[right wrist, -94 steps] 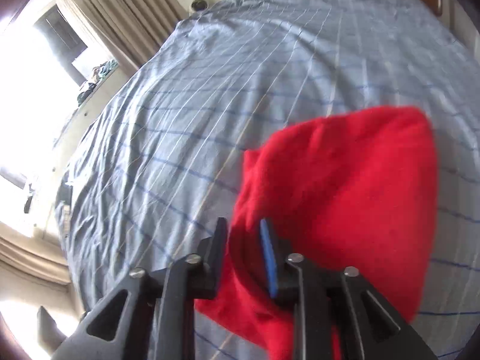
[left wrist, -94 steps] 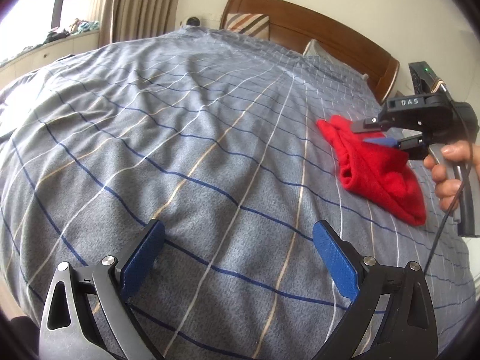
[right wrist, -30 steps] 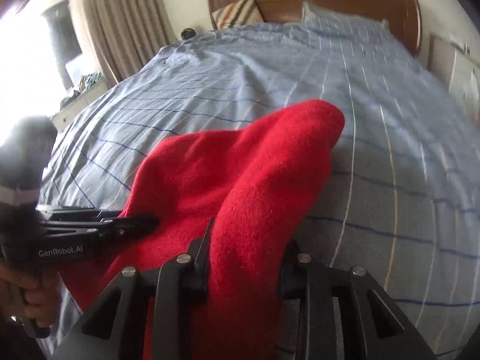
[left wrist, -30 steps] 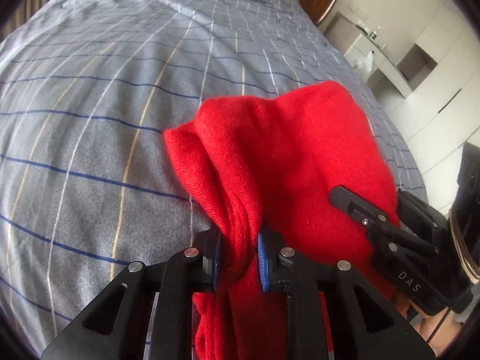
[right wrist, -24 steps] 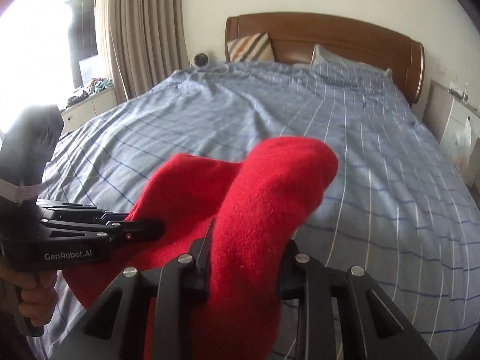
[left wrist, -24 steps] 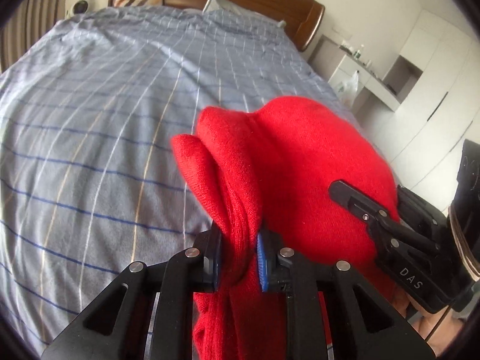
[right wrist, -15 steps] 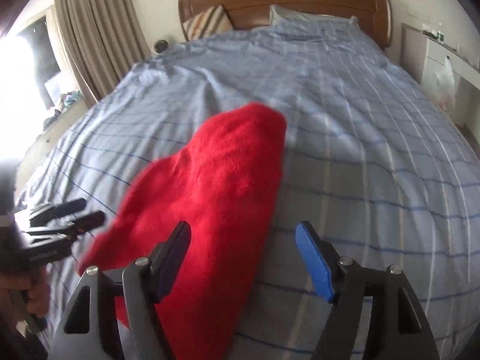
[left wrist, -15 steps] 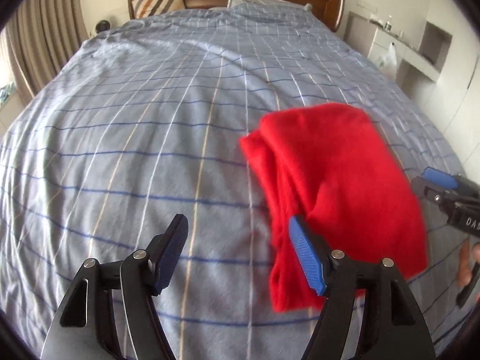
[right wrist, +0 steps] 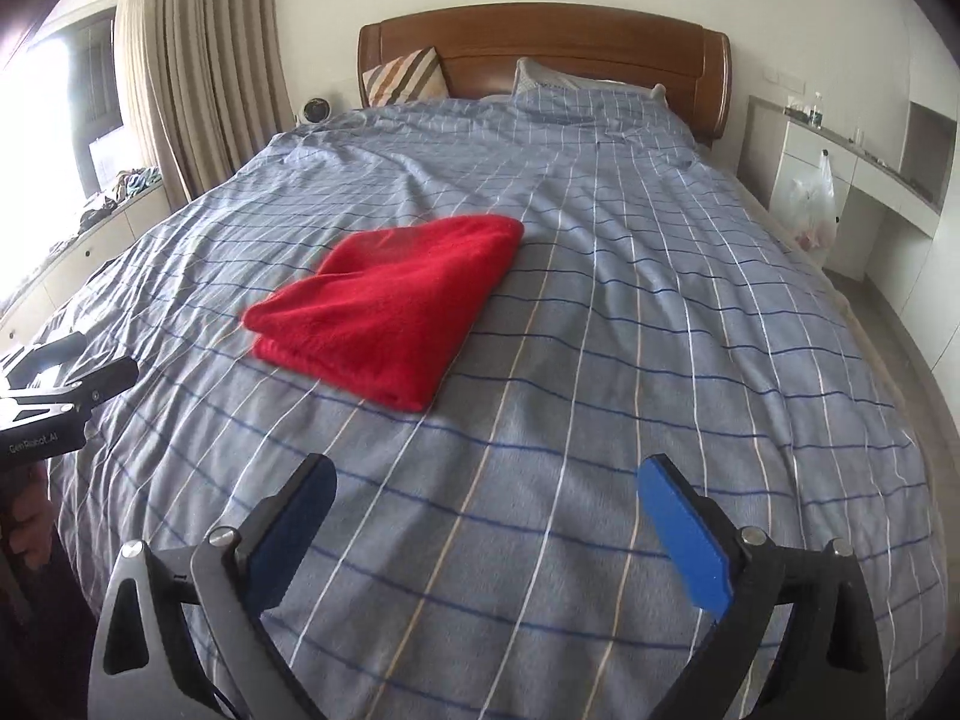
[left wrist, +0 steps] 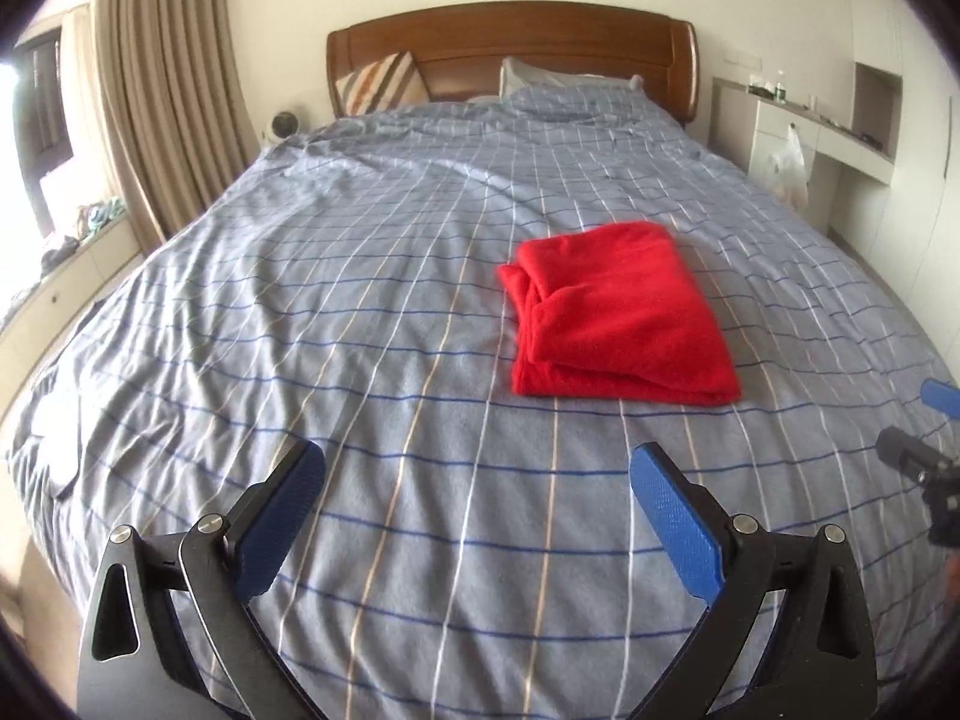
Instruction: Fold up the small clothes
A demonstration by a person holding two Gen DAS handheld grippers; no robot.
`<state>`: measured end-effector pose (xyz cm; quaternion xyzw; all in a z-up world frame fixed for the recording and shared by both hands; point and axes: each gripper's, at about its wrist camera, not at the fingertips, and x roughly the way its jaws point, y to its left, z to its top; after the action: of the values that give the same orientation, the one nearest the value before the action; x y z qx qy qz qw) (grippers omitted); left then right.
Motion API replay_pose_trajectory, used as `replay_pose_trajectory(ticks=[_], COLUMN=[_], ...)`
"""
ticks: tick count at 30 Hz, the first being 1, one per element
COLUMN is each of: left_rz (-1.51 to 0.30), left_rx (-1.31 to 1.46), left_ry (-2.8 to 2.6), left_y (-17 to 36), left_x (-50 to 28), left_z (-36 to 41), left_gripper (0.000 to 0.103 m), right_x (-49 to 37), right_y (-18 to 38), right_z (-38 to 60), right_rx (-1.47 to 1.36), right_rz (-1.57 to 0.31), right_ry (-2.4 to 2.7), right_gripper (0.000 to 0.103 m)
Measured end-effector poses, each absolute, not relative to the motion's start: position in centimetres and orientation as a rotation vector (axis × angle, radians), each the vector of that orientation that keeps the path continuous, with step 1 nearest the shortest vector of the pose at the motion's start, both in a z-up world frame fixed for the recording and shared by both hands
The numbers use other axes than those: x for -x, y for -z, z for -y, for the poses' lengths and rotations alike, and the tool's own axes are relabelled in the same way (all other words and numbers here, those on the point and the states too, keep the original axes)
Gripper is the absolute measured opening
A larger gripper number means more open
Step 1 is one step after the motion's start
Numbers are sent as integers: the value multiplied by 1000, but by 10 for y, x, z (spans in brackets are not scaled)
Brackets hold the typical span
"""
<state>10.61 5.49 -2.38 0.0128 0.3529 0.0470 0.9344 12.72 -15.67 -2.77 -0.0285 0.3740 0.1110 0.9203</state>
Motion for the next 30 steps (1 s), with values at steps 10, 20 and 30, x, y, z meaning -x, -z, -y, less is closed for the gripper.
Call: replay_pose_trajectory(ticks=[10, 20, 30], left_rz=[-775, -817, -788], left_rx=[-57, -42, -47], left_ry=[-156, -126, -115], left_y=[16, 15, -2], left_x=[-57, -24, -4], left_z=[-42, -35, -28], left_gripper=[102, 103, 103], right_x=[-66, -31, -14], right_y=[17, 3, -16], right_z=[127, 121, 127], right_rx=[91, 101, 33], right_rz=[-814, -849, -821], right_ry=[-268, -257, -224], right_gripper=[100, 102, 102])
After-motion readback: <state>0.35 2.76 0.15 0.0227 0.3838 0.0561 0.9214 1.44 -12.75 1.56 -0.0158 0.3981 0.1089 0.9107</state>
